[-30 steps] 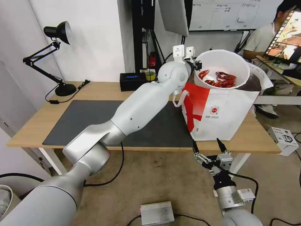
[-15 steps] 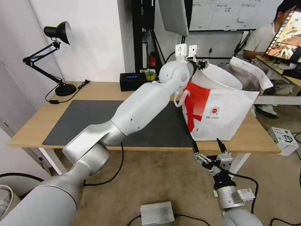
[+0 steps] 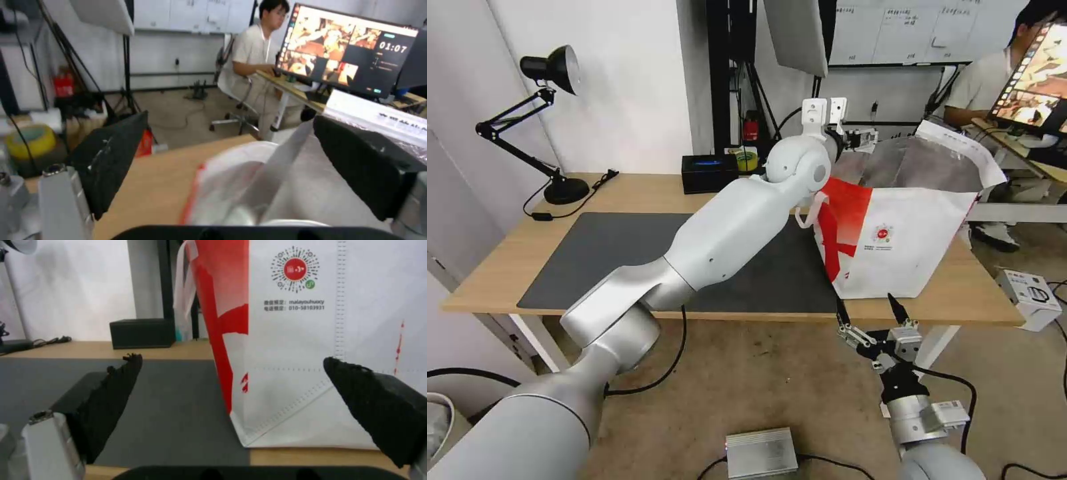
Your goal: Pick up the trash from the table and place it into the takeout bag.
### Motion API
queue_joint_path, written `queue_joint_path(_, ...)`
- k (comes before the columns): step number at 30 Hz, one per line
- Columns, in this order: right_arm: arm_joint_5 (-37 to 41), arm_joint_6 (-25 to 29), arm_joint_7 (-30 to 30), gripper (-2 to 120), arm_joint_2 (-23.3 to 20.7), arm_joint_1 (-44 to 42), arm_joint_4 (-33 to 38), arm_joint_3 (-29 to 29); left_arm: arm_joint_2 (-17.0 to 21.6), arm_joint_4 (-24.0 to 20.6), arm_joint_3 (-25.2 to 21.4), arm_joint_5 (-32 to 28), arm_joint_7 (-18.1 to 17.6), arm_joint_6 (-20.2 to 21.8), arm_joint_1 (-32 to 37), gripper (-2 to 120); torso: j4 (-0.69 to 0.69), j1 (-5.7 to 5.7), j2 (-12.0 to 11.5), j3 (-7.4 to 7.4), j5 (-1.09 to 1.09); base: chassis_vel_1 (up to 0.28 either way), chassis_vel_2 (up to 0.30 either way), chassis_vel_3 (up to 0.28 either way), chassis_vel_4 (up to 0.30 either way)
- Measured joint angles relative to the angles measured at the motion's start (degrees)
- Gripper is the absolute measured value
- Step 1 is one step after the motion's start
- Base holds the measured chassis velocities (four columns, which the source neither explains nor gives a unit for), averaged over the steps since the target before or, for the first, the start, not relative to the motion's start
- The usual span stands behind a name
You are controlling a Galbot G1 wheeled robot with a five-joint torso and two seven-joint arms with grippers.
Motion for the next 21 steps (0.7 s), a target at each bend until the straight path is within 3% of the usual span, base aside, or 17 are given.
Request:
queue_joint_path(6,0.0,0.0,0.0,100,0.0,0.0,0.0,0.0,5.3,-3.0,-1.4,4.7,5.4,-2.6,2.4,100,0.04,0.0,0.0,0.0,-0.02,0.0,0.0,0.0,0.0)
queue_joint_path(8,0.0,0.0,0.0,100,0.0,0.0,0.0,0.0,9.2,-4.4,-2.7,10.2,9.0,-5.9,5.4,100,0.02,0.0,0.0,0.0,-0.02,0.0,0.0,0.0,0.0)
queue_joint_path(9,0.0,0.0,0.0,100,0.0,0.0,0.0,0.0,9.2,-4.4,-2.7,10.2,9.0,-5.9,5.4,100,0.02,0.0,0.0,0.0,-0.02,0.0,0.0,0.0,0.0)
queue_joint_path(12,0.0,0.0,0.0,100,0.0,0.0,0.0,0.0,15.7,-8.4,-4.7,15.6,12.7,-8.3,10.9,100,0.03,0.0,0.0,0.0,-0.03,0.0,0.0,0.0,0.0)
queue_joint_path(13,0.0,0.0,0.0,100,0.0,0.0,0.0,0.0,15.7,-8.4,-4.7,15.6,12.7,-8.3,10.9,100,0.03,0.0,0.0,0.0,-0.03,0.0,0.0,0.0,0.0)
queue_joint_path(15,0.0,0.0,0.0,100,0.0,0.0,0.0,0.0,20.5,-10.9,-6.8,19.9,15.6,-10.2,15.1,100,0.04,0.0,0.0,0.0,-0.04,0.0,0.0,0.0,0.0)
queue_joint_path(21,0.0,0.0,0.0,100,0.0,0.0,0.0,0.0,26.2,-16.3,-12.4,25.0,19.2,-12.3,22.1,100,0.03,0.0,0.0,0.0,-0.03,0.0,0.0,0.0,0.0)
